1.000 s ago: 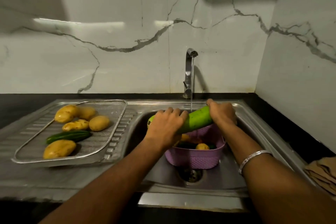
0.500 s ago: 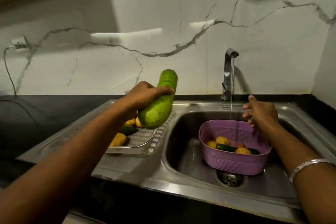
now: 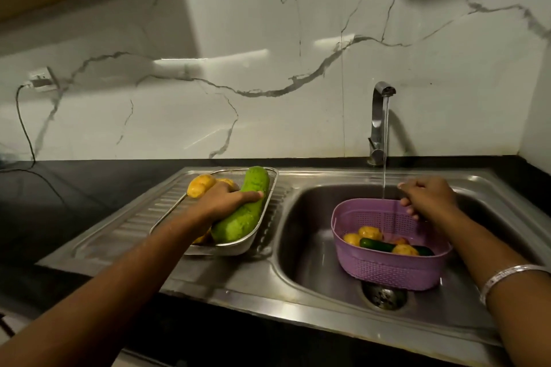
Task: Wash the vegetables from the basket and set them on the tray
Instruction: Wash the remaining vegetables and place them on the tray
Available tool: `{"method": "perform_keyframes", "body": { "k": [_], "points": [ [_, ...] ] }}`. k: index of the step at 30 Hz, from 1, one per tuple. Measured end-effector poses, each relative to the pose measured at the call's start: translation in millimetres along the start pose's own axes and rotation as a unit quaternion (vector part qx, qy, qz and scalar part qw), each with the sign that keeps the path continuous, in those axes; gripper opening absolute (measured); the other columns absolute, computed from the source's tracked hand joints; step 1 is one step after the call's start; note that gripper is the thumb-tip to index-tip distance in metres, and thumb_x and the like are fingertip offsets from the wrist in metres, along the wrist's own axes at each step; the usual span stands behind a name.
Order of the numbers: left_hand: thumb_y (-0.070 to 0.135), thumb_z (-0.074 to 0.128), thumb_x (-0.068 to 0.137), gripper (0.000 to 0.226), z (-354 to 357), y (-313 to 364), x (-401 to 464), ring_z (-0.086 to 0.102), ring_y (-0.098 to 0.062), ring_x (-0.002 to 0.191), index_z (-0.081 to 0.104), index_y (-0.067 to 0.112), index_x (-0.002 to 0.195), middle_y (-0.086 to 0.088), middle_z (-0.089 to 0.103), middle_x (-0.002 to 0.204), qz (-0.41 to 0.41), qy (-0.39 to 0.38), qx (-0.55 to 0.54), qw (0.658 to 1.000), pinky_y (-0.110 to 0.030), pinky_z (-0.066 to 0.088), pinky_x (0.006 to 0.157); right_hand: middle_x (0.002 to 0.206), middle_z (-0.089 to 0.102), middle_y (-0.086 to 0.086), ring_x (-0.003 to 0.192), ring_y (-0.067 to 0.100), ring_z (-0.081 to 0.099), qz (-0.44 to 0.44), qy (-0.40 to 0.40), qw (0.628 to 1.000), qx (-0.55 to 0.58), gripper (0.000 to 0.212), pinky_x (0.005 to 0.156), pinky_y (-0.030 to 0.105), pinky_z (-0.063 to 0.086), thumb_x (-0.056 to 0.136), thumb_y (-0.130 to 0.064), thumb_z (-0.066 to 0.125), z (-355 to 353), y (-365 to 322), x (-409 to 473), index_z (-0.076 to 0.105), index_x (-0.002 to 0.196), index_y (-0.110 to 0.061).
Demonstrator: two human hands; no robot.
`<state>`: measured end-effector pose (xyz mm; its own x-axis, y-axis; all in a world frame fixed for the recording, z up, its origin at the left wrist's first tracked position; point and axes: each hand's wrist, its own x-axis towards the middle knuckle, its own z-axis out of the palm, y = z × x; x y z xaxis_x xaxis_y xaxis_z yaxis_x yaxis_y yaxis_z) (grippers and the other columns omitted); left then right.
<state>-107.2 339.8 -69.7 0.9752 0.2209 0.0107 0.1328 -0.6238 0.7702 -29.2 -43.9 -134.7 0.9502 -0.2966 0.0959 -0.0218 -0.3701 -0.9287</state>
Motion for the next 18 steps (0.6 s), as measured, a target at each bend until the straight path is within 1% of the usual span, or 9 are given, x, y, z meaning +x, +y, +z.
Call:
{"method": "perform_keyframes", "body": {
  "k": [2, 4, 5, 7, 8, 10, 13, 15, 18],
  "points": [
    [0.051, 0.079, 0.08, 0.043, 3.5, 1.0, 1.1, 0.073, -0.017, 0.077, 0.074, 0.011, 0.096, -0.004, 0.076, 0.085, 0.001, -0.001, 0.0, 1.0, -0.027, 0.056, 0.065, 0.08, 0.071, 0.017, 0.059, 0.022, 0.06, -0.004, -0.002, 1.0, -0.005, 0.013, 0.051, 0.029, 0.048, 0.101, -0.02, 0.061, 0.3, 2.3, 0.8, 0.068, 0.093, -0.012],
    [0.061, 0.069, 0.085, 0.05, 6.0, 0.5, 1.4, 0.071, -0.017, 0.086, 0.073, 0.015, 0.104, -0.003, 0.075, 0.097, 0.003, 0.0, 0.057, 0.998, -0.03, 0.055, 0.077, 0.08, 0.071, 0.017, 0.058, 0.022, 0.059, -0.005, -0.003, 1.0, -0.007, 0.013, 0.051, 0.028, 0.049, 0.101, -0.02, 0.062, 0.8, 4.8, 2.6, 0.068, 0.094, -0.011],
    [0.067, 0.06, 0.088, 0.058, 6.5, -0.5, 1.4, 0.069, -0.02, 0.095, 0.072, 0.015, 0.108, -0.004, 0.073, 0.105, 0.009, 0.001, 0.12, 0.993, -0.032, 0.053, 0.084, 0.08, 0.071, 0.017, 0.057, 0.022, 0.059, -0.007, -0.005, 1.0, -0.01, 0.013, 0.051, 0.028, 0.049, 0.101, -0.019, 0.062, 1.4, 5.5, 3.1, 0.068, 0.094, -0.011],
    [0.078, 0.038, 0.09, 0.075, 8.5, -0.1, -2.9, 0.063, -0.027, 0.109, 0.069, 0.014, 0.116, -0.009, 0.068, 0.117, 0.038, 0.017, 0.267, 0.963, -0.036, 0.048, 0.092, 0.079, 0.07, 0.017, 0.057, 0.022, 0.059, -0.009, -0.009, 1.0, -0.015, 0.011, 0.05, 0.027, 0.049, 0.1, -0.018, 0.062, 2.6, 6.2, 3.2, 0.068, 0.094, -0.011],
    [0.081, 0.028, 0.089, 0.081, 9.4, -0.1, -5.7, 0.062, -0.03, 0.112, 0.068, 0.016, 0.116, -0.01, 0.067, 0.118, 0.056, 0.033, 0.315, 0.947, -0.039, 0.048, 0.092, 0.079, 0.07, 0.017, 0.057, 0.022, 0.06, -0.01, -0.011, 1.0, -0.02, 0.011, 0.05, 0.027, 0.049, 0.1, -0.017, 0.062, 2.8, 6.5, 3.3, 0.068, 0.094, -0.01],
    [0.084, 0.016, 0.086, 0.087, 9.7, 1.4, -10.6, 0.062, -0.03, 0.113, 0.068, 0.02, 0.114, -0.01, 0.068, 0.115, 0.091, 0.068, 0.356, 0.928, -0.041, 0.05, 0.09, 0.08, 0.07, 0.017, 0.057, 0.023, 0.06, -0.01, -0.017, 0.999, -0.03, 0.012, 0.05, 0.028, 0.049, 0.1, -0.016, 0.062, 3.4, 7.9, 4.0, 0.069, 0.094, -0.007],
    [0.075, 0.024, 0.095, 0.073, 12.8, 9.2, -15.8, 0.06, -0.029, 0.121, 0.056, 0.027, 0.139, -0.007, 0.064, 0.132, 0.125, 0.1, 0.37, 0.915, -0.042, 0.049, 0.092, 0.078, 0.07, 0.018, 0.057, 0.022, 0.06, -0.008, -0.026, 0.999, -0.034, 0.013, 0.05, 0.029, 0.048, 0.1, -0.015, 0.062, 2.7, 9.0, 2.8, 0.069, 0.095, -0.005],
    [0.071, 0.033, 0.096, 0.065, 18.2, 16.8, -19.9, 0.061, -0.025, 0.118, 0.053, 0.029, 0.141, -0.002, 0.062, 0.136, 0.198, 0.143, 0.362, 0.899, -0.04, 0.05, 0.088, 0.076, 0.069, 0.016, 0.057, 0.022, 0.06, -0.006, -0.033, 0.999, -0.038, 0.013, 0.05, 0.03, 0.048, 0.1, -0.015, 0.062, 2.4, 9.0, 2.2, 0.069, 0.093, -0.006],
    [0.067, 0.046, 0.095, 0.054, 37.5, 39.9, -28.2, 0.063, -0.016, 0.108, 0.056, 0.032, 0.135, 0.007, 0.064, 0.123, 0.322, 0.174, 0.304, 0.879, -0.034, 0.052, 0.078, 0.072, 0.07, 0.013, 0.053, 0.02, 0.06, 0.005, -0.037, 0.998, -0.043, 0.017, 0.049, 0.029, 0.049, 0.1, -0.017, 0.063, 1.9, 10.5, 4.1, 0.071, 0.091, -0.005]
  ]
}}
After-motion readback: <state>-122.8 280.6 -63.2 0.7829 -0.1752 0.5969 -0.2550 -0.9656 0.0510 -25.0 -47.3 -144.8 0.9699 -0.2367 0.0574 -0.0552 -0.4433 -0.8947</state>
